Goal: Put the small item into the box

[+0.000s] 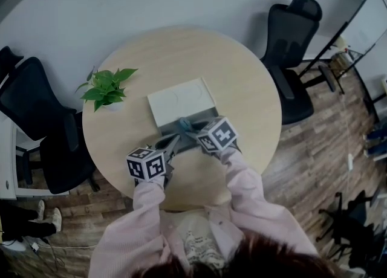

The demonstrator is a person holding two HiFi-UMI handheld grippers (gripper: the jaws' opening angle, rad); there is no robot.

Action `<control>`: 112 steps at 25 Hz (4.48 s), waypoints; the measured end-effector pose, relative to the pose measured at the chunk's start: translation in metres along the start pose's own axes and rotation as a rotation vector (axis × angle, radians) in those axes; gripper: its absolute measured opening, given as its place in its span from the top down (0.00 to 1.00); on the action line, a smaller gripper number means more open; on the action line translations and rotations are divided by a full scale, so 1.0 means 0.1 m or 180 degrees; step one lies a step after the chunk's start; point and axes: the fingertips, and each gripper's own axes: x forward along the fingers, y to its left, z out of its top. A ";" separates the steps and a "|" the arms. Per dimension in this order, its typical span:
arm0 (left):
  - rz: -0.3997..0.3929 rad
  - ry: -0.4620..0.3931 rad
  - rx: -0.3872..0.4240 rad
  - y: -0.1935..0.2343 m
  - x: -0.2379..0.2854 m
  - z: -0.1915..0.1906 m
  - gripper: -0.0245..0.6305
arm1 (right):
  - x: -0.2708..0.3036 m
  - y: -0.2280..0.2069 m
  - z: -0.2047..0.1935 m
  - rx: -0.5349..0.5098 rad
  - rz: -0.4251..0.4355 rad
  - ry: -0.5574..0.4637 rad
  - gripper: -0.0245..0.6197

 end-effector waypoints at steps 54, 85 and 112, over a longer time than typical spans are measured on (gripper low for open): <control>0.0053 0.0170 -0.0302 0.17 -0.09 -0.28 0.95 | 0.51 -0.03 -0.41 -0.0977 -0.0004 0.1395 0.76; 0.0021 0.0194 -0.0307 0.15 -0.09 -0.33 0.95 | 0.52 0.18 -0.44 -0.0649 0.0125 0.1123 0.66; 0.0031 0.0082 -0.0010 0.06 -0.19 -0.25 0.95 | 0.01 0.25 0.05 -0.0315 -0.0117 -0.0416 0.84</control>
